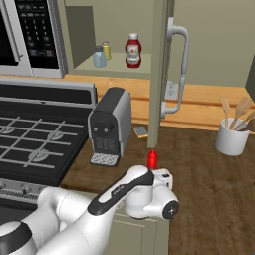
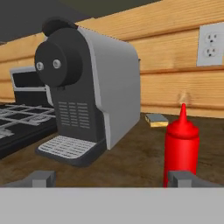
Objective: Put the shaker and condiment bottle from the counter next to their counterparts in the cabinet.
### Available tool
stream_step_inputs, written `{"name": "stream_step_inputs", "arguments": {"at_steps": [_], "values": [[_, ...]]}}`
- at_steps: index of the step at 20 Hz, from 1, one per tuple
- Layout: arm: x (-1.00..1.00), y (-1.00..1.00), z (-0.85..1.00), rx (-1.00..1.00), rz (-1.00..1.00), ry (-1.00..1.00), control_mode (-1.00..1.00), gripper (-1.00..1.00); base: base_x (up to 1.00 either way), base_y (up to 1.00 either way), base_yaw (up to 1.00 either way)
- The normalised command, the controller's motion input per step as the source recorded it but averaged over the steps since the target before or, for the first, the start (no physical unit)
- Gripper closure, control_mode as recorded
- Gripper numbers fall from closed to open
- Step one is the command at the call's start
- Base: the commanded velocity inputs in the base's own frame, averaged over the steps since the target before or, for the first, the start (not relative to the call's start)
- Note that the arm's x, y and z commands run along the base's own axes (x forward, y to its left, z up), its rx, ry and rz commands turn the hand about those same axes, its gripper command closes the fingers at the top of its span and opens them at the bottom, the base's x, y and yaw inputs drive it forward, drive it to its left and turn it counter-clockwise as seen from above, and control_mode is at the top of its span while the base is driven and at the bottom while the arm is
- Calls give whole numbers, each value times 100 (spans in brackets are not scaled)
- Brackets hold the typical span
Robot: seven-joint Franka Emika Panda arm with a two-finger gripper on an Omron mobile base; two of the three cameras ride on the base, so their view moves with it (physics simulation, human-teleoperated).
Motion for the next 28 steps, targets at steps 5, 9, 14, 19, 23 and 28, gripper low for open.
{"name": "stream_step_inputs", "arguments": {"at_steps": [5, 9, 14, 19, 23, 28], "values": [[2, -14, -7, 4, 0, 0, -100, -100, 0, 0, 0], [11, -2, 0, 2, -1, 0, -100, -100, 0, 0, 0], [0, 0, -1, 0, 0, 0, -100, -100, 0, 0, 0], [0, 3, -5, 0, 0, 0, -100, -100, 0, 0, 0], [1, 5, -6, 0, 0, 0, -100, -100, 0, 0, 0], [0, 8, -3, 0, 0, 0, -100, -100, 0, 0, 0]]}}
